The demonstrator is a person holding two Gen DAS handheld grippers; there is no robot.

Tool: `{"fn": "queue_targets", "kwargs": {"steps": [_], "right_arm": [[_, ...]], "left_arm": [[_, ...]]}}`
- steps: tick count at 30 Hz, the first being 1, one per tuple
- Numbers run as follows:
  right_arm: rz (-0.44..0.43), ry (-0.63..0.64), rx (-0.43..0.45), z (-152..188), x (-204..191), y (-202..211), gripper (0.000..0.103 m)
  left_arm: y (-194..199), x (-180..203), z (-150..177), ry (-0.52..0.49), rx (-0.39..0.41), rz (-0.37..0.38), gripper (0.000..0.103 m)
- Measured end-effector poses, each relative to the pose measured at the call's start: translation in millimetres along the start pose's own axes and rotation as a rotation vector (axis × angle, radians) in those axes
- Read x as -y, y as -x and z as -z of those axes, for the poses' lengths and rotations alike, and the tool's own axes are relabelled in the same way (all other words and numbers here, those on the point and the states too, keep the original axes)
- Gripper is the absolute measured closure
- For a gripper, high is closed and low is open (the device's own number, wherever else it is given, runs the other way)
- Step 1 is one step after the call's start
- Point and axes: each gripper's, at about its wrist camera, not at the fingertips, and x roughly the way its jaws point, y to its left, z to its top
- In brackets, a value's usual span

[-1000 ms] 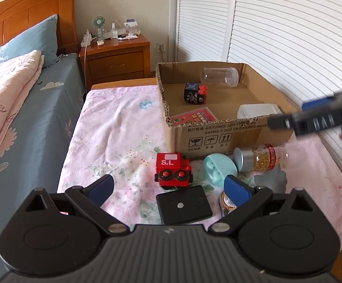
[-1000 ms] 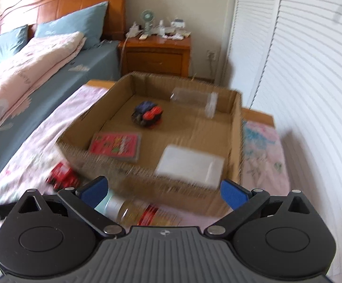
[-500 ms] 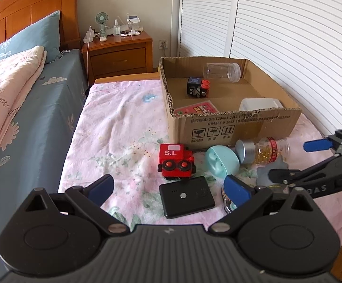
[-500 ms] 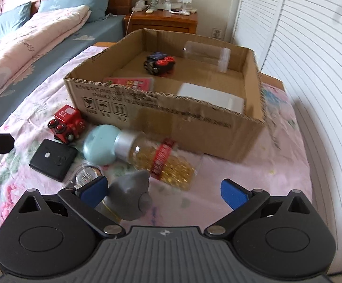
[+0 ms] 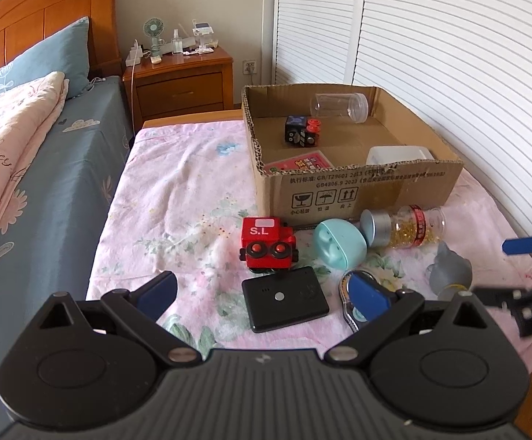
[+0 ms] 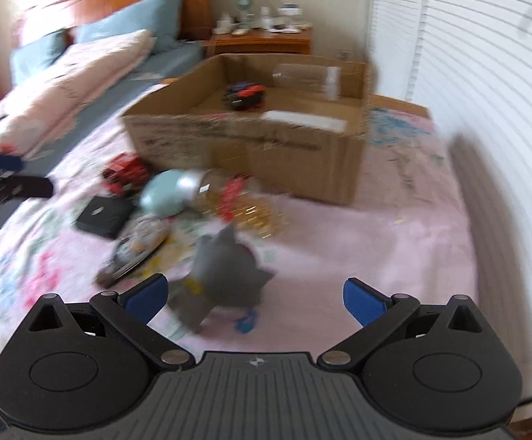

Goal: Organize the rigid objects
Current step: 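Move the right tool toward the gray elephant toy while the left approaches the black pad, then close the right gripper on the gray elephant while the left closes on the black pad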

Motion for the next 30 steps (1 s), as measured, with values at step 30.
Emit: {"fn": "queue_targets", "kwargs": {"steps": [30], "right_arm": [[-0.13, 0.304, -0.022, 4, -18, -55, 0.0]], "left_arm": [[-87, 4, 5, 0.047, -0.163, 0.011, 0.004]]}}
